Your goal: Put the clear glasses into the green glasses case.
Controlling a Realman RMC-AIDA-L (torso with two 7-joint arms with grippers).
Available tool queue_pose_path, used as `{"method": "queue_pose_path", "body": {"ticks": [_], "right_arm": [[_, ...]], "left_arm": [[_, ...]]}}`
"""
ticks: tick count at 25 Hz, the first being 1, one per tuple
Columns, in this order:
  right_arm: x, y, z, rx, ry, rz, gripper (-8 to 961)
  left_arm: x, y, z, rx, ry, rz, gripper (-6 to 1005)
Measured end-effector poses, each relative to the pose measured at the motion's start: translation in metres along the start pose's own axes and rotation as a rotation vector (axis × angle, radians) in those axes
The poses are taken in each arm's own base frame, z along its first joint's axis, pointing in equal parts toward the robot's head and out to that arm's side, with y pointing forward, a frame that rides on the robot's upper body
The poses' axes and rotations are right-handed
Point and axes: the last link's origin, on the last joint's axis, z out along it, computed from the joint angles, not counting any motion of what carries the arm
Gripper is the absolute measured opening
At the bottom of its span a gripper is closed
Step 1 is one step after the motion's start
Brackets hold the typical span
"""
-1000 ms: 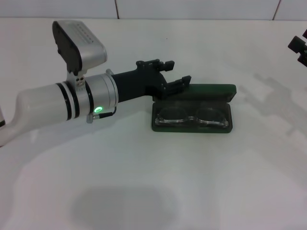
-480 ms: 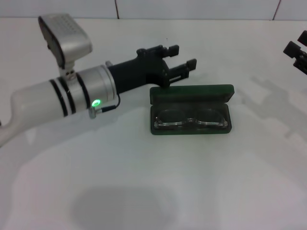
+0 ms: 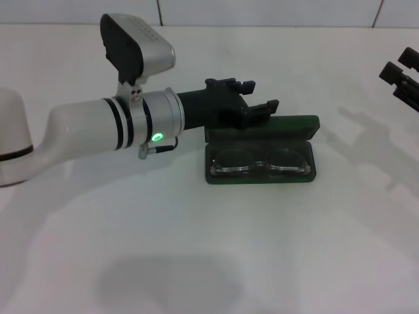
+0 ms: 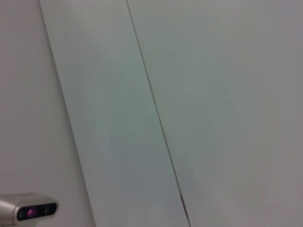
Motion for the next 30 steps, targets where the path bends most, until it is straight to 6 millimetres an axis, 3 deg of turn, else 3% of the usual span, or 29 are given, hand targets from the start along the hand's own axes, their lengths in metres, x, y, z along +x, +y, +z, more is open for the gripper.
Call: {"method": "queue_pose_path", "body": {"ticks": [13,18,21,27,29,30], "right_arm": [[-0.001,0.000,0.001,0.000,-0.007,0.000,596],[-0.001,0.000,0.001,0.001,-0.009,0.005,597],[-0.001,-0.001,0.001,0.004,-0.010,0.006,597],[-0.003,0.009,0.011,-0.116,0.045,-0.033,597],[-0.004,0.015,0.019,-0.211,0.089,-0.048,597],[-0.006,0.020,0.025,-0.282,0.120,-0.056,597]], "left_arm": [[-0.025,0.018,0.000,-0.045,-0.090,0.072,649],[-0.034,0.022,-0.008,-0.046,-0.069,0.070,649],[-0.028,0.029,-0.013,-0.075,0.001,0.085,649],[-0.006,0.052,-0.045,-0.254,0.277,0.101,649],[-0.009,0.048,-0.072,-0.275,0.343,0.112,649],[-0.009,0.048,-0.072,-0.275,0.343,0.112,649]]}}
